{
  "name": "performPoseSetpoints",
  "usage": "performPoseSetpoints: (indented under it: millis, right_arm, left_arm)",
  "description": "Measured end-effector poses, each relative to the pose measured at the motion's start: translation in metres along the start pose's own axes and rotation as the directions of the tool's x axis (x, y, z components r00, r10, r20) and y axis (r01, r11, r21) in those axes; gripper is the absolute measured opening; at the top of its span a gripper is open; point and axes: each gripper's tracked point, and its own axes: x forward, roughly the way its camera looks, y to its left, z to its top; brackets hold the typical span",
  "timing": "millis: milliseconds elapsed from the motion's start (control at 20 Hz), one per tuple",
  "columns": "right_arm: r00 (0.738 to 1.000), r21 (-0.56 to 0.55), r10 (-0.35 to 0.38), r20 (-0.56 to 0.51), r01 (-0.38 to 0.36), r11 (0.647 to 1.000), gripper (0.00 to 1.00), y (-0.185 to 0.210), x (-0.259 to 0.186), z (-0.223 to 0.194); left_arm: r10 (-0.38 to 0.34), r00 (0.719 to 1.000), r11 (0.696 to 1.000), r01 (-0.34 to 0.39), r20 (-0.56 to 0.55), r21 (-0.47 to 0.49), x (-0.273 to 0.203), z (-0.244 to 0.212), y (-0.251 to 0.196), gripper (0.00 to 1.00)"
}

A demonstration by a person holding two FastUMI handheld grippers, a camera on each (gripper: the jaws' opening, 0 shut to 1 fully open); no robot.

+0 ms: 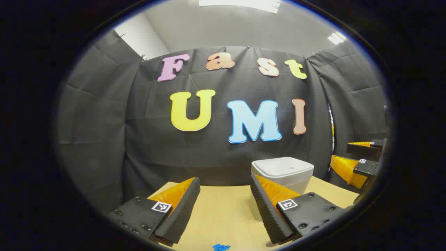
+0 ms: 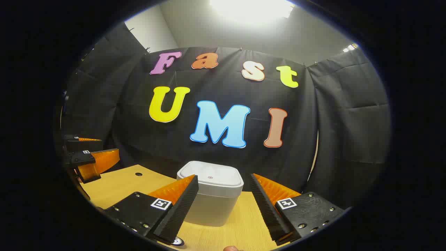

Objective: Press the lid of the desktop garbage bin to open it, pick up the crumpled paper on the desktop and throw it into the bin, then pick up the pop can on the desktop and drop it into the bin, and finally close the garbage bin lid.

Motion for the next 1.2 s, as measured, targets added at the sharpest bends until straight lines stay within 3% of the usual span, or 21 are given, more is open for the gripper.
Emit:
performPoseSetpoints:
  millis: [50, 1100, 1150, 1200]
  right_arm:
    - [1.0, 0.001, -0.002, -0.001, 0.002, 1.0, 0.94, -0.002, 0.001, -0.001]
    - [0.999, 0.043, 0.007, -0.052, -0.005, 0.999, 0.94, 0.0, 0.014, -0.012]
    - [0.999, 0.04, -0.001, -0.053, 0.003, 0.999, 0.9, -0.002, 0.015, -0.011]
    - [0.998, 0.036, -0.004, -0.057, 0.006, 0.999, 0.76, -0.002, 0.017, -0.012]
  left_arm:
    - [-0.001, 1.0, 1.0, 0.001, 0.0, 0.002, 0.0, 0.0, 0.0, 0.98]
    - [-0.045, 0.999, 0.999, 0.046, -0.008, 0.016, 0.003, 0.001, -0.004, 0.98]
    - [-0.046, 0.999, 0.999, 0.047, -0.01, 0.016, 0.002, 0.0, -0.003, 0.98]
    - [-0.049, 0.999, 0.999, 0.049, -0.014, 0.014, 0.002, 0.0, -0.004, 0.98]
